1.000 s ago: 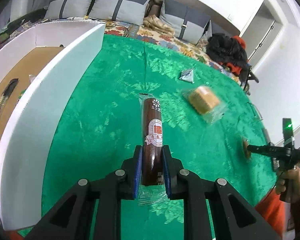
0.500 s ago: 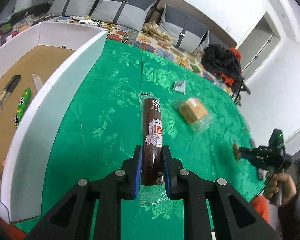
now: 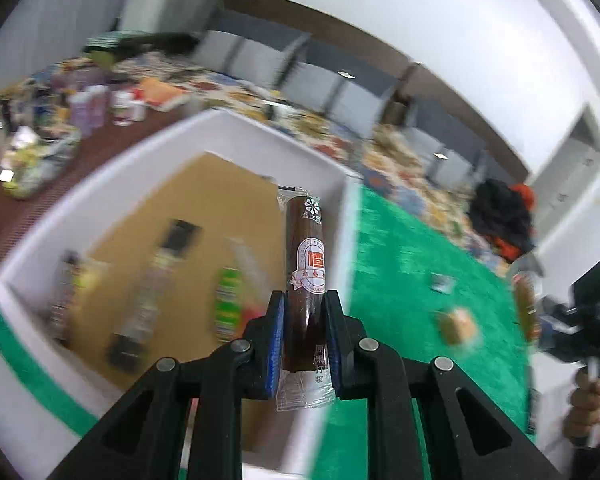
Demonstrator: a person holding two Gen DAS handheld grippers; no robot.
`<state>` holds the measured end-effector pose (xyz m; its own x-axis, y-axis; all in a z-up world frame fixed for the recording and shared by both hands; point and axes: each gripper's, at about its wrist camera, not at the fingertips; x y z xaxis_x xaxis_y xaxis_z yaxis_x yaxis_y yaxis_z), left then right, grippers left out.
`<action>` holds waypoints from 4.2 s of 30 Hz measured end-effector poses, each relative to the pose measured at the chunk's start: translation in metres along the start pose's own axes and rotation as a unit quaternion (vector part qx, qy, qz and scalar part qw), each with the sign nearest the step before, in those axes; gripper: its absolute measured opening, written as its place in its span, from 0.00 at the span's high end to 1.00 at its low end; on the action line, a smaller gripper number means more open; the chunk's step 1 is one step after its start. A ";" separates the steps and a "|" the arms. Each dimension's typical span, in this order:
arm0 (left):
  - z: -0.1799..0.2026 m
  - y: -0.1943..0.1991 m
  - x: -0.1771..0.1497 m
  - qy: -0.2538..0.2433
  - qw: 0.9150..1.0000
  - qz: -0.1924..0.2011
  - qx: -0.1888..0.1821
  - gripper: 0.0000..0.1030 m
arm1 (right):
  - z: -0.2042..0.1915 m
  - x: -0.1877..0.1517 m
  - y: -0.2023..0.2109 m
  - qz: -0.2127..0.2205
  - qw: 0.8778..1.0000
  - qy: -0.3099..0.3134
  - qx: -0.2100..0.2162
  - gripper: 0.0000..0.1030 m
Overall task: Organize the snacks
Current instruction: 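Grasp the brown sausage with the left gripper while the right lifts the bun, then release the sausage and bun into the white box with both grippers, then move the right gripper to the square bread and grasp it, then grasp the foil packet with the left gripper while the right holds the bread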
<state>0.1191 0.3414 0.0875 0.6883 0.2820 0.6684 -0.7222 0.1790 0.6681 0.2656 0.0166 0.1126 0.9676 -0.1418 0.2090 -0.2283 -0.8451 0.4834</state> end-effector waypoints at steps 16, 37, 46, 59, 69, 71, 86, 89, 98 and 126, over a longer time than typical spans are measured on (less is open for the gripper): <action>-0.034 -0.001 -0.041 0.035 0.997 0.001 0.064 0.23 | -0.017 -0.023 -0.074 0.037 0.978 0.153 -0.136 0.35; 0.213 -0.190 -0.134 -0.148 0.983 -0.107 -0.023 0.05 | 0.257 -0.065 0.124 0.185 0.837 0.097 -0.505 0.31; 0.206 -0.222 -0.130 -0.179 0.979 -0.095 0.021 0.05 | 0.264 -0.074 0.126 0.194 0.843 0.097 -0.492 0.23; 0.215 -0.227 -0.142 -0.239 0.965 -0.101 0.046 0.00 | 0.269 -0.073 0.131 0.199 0.848 0.072 -0.485 0.15; 0.216 -0.228 -0.142 -0.239 0.965 -0.102 0.046 0.00 | 0.269 -0.073 0.131 0.199 0.848 0.072 -0.485 0.15; 0.216 -0.228 -0.142 -0.239 0.965 -0.102 0.046 0.00 | 0.269 -0.073 0.131 0.199 0.848 0.072 -0.486 0.15; 0.216 -0.228 -0.142 -0.239 0.964 -0.102 0.046 0.00 | 0.269 -0.070 0.131 0.192 0.853 0.071 -0.479 0.12; 0.216 -0.228 -0.142 -0.239 0.965 -0.102 0.046 0.00 | 0.260 -0.052 0.137 0.164 0.880 0.064 -0.442 0.15; 0.216 -0.228 -0.142 -0.239 0.965 -0.102 0.045 0.00 | 0.168 0.054 0.065 0.051 0.909 0.210 -0.356 0.14; 0.218 -0.231 -0.142 -0.239 0.964 -0.102 0.047 0.00 | 0.257 -0.040 0.167 0.202 0.881 0.065 -0.423 0.27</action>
<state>0.2031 0.0551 -0.0900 0.7846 -0.2212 0.5792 -0.5743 0.0926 0.8134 0.2165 -0.2514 -0.0340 0.7811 -0.2368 0.5778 -0.6030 -0.0457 0.7965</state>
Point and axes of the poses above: each gripper's, at about its wrist camera, not at the fingertips, and y roughly against the way its jaws point, z to its right, x to its top, and after that the axes turned 6 degrees about -y, right-handed
